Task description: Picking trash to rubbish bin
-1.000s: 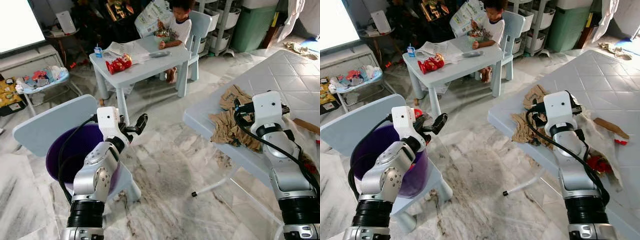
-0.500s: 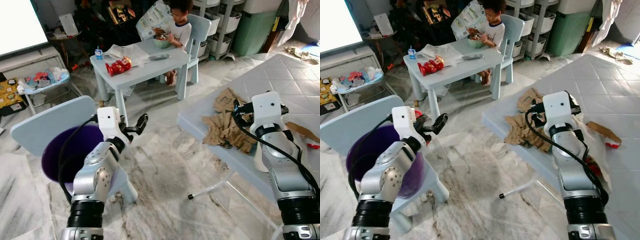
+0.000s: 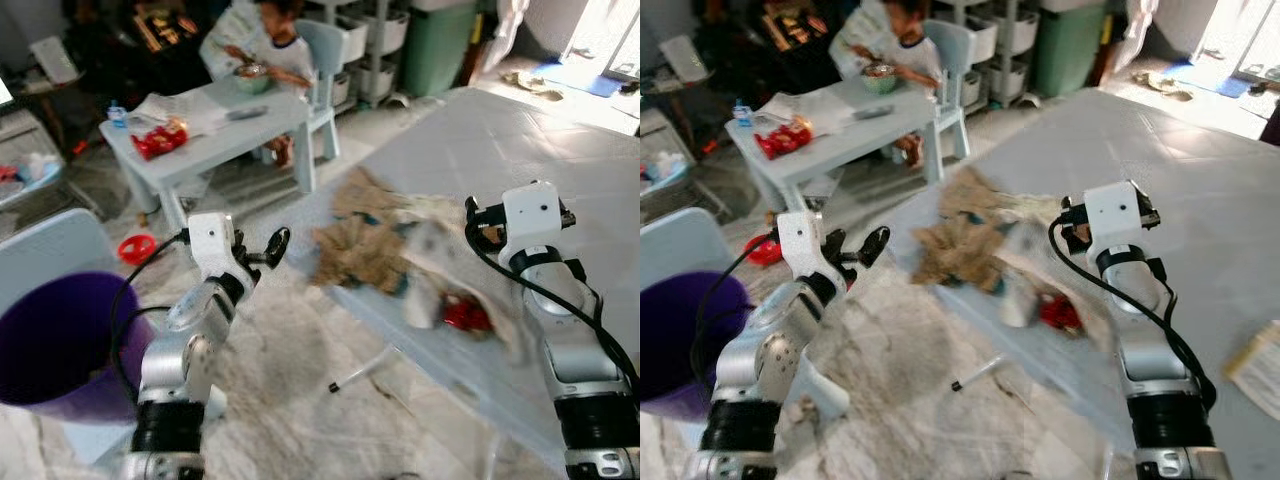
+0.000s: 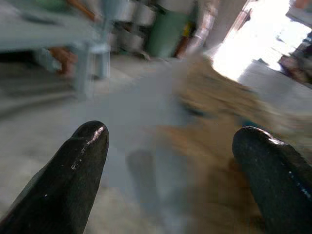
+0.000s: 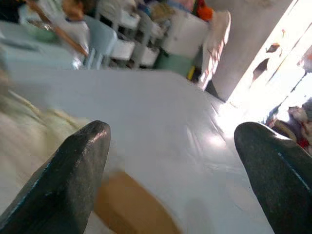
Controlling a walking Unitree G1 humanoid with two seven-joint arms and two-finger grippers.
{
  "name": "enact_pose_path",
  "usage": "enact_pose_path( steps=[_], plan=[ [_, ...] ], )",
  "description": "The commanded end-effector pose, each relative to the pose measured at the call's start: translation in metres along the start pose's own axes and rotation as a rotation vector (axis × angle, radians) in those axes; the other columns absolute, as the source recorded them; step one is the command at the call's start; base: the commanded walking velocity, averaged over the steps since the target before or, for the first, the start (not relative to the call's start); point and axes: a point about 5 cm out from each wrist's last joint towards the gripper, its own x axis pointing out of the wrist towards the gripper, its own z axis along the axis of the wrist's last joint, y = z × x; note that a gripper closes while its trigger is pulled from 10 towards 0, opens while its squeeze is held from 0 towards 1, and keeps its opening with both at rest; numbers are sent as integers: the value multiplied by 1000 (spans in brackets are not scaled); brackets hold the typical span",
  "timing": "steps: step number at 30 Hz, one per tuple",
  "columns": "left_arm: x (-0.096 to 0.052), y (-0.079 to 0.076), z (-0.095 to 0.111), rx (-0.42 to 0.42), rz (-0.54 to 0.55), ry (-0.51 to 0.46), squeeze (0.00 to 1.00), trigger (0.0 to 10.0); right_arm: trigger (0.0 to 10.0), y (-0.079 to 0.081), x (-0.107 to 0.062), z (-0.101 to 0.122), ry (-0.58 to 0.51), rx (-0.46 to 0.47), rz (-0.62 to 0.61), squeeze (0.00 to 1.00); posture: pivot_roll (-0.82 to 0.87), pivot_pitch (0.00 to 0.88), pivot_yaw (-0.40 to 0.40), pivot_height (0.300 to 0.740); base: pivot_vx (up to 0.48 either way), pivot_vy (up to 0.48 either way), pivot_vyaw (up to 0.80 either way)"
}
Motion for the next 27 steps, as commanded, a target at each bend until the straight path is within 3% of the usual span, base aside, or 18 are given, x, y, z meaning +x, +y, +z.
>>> enact_pose_path(
  steps=[1,27],
  plan=[
    [-3,9,7,19,30,-19,0,10000,10000,0,2,8,-30,10,0,0,-82,43,13,740,0,0,0],
    [-3,9,7,19,30,-19,0,10000,10000,0,2,8,-30,10,0,0,-82,43,13,740,0,0,0]
  ],
)
